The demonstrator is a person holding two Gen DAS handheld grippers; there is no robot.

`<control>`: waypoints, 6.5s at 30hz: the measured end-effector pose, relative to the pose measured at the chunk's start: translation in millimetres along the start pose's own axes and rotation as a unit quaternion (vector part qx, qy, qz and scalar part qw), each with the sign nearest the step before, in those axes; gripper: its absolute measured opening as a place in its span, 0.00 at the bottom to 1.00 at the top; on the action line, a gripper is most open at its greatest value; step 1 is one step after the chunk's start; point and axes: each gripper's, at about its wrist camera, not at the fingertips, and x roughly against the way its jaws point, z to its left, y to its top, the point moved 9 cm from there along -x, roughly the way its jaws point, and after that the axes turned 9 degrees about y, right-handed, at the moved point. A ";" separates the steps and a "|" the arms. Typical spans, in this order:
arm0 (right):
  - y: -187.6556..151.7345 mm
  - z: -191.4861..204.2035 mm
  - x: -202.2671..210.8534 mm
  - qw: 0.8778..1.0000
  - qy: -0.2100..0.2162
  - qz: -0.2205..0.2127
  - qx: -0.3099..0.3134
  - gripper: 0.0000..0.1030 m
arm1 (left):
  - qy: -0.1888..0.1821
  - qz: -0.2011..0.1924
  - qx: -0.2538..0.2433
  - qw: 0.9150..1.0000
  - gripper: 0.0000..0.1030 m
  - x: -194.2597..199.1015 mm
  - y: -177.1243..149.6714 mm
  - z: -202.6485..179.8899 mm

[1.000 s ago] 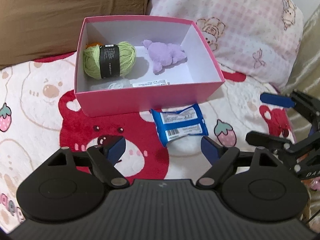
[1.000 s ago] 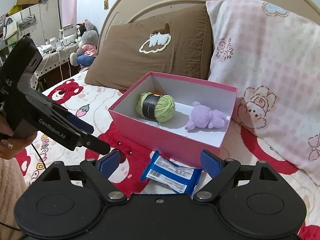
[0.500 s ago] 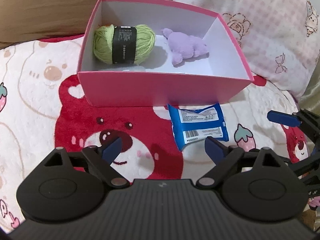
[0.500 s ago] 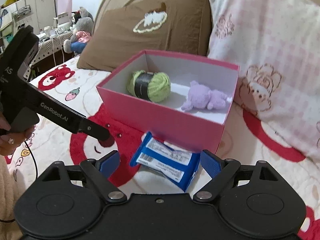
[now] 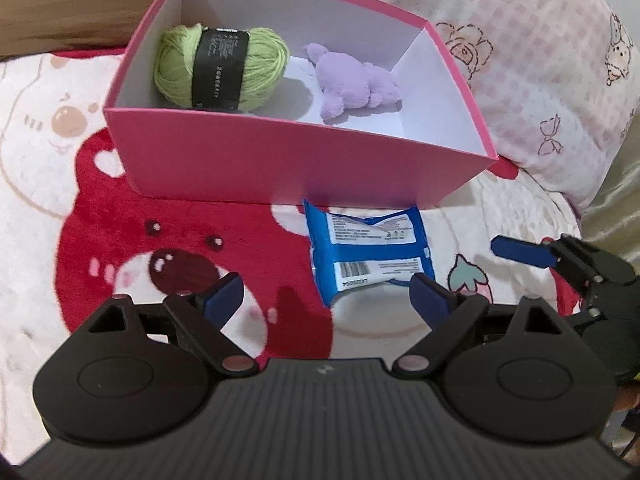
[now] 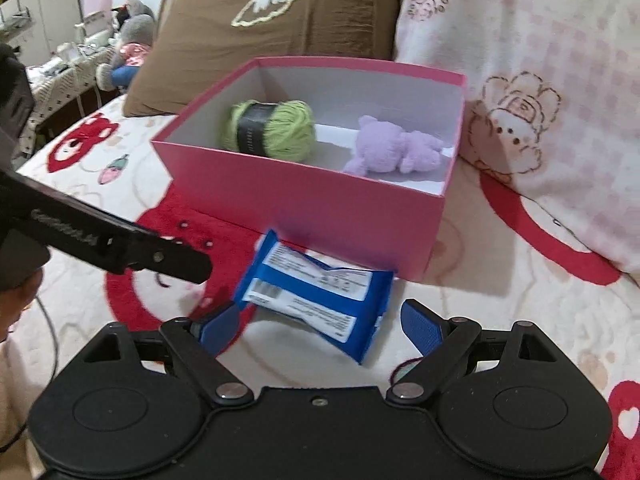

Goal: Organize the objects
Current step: 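Move the left tool down to the blue wet-wipes pack, then close the left tool on the blue wet-wipes pack, then lift the blue wipes pack with the left tool over the pink box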

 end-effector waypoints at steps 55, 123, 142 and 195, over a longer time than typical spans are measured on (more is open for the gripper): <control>-23.2 -5.4 -84.4 0.999 -0.019 0.031 -0.019 0.86 | 0.001 -0.037 -0.030 0.999 0.49 -81.5 3.8 -2.5; -7.0 66.0 -33.7 0.999 0.015 0.023 0.028 0.89 | -0.025 0.018 -0.033 0.999 0.42 27.3 -6.9 -13.2; 6.8 76.2 -4.0 0.999 0.022 -0.001 0.047 0.89 | -0.038 -0.008 -0.030 0.999 0.42 59.7 7.8 -13.4; 146.9 -31.8 -37.4 0.999 -0.003 0.023 0.041 0.56 | -0.047 -0.016 0.052 0.997 0.43 -27.4 155.3 -15.5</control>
